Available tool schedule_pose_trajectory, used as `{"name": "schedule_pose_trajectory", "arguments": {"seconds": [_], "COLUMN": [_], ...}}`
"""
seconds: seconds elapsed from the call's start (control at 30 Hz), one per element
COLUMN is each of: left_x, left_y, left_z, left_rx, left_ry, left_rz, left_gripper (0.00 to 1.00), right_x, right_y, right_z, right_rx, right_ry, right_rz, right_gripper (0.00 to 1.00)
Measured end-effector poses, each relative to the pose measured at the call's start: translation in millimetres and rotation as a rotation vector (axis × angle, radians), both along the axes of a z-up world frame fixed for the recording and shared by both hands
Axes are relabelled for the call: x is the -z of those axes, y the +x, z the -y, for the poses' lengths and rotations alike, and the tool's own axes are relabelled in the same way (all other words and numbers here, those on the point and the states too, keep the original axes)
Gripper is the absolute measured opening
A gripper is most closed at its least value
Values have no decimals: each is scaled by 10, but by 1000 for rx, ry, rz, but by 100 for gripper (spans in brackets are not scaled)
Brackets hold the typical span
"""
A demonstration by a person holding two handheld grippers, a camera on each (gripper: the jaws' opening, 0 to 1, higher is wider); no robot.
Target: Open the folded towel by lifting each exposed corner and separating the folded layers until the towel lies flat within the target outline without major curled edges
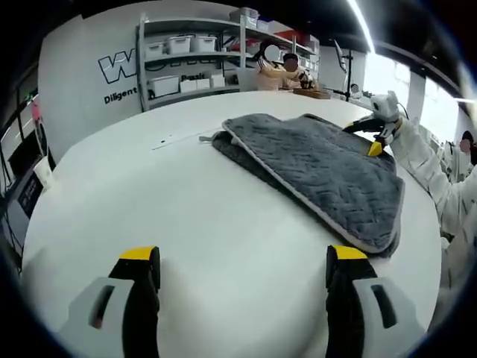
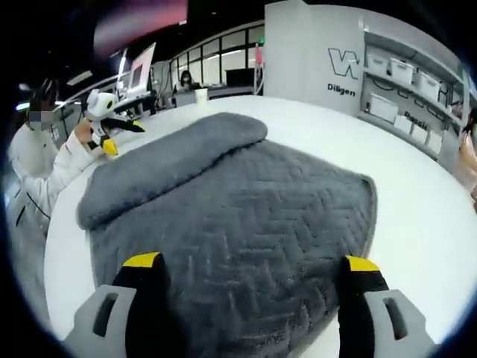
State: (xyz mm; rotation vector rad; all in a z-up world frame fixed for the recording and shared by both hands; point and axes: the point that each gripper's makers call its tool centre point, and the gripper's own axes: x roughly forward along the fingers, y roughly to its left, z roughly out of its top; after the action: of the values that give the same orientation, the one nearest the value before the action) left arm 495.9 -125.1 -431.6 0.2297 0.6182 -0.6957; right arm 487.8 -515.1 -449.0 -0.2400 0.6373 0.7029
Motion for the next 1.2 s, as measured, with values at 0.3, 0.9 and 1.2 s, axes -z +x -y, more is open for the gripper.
{"name": "schedule_pose_trajectory", "arguments": {"seconds": [0.3, 0.9, 1.2], "left_x": [-4, -50, -51], "left_y": [8, -5, -6], "left_z": [-8, 1, 7], "left_rx": [-1, 4, 7], "left_ry": [-1, -14, -22], "left_rz": [0, 12, 10], "left_gripper": [91, 91, 91], "right_x": [-2, -97, -168], "right_y": [-9, -214, -383], "right_z": [7, 27, 60], "right_rx": [2, 54, 130], "right_ry": [6, -4, 49], "right_rz": [6, 14, 50], "right_gripper": [98, 90, 90]}}
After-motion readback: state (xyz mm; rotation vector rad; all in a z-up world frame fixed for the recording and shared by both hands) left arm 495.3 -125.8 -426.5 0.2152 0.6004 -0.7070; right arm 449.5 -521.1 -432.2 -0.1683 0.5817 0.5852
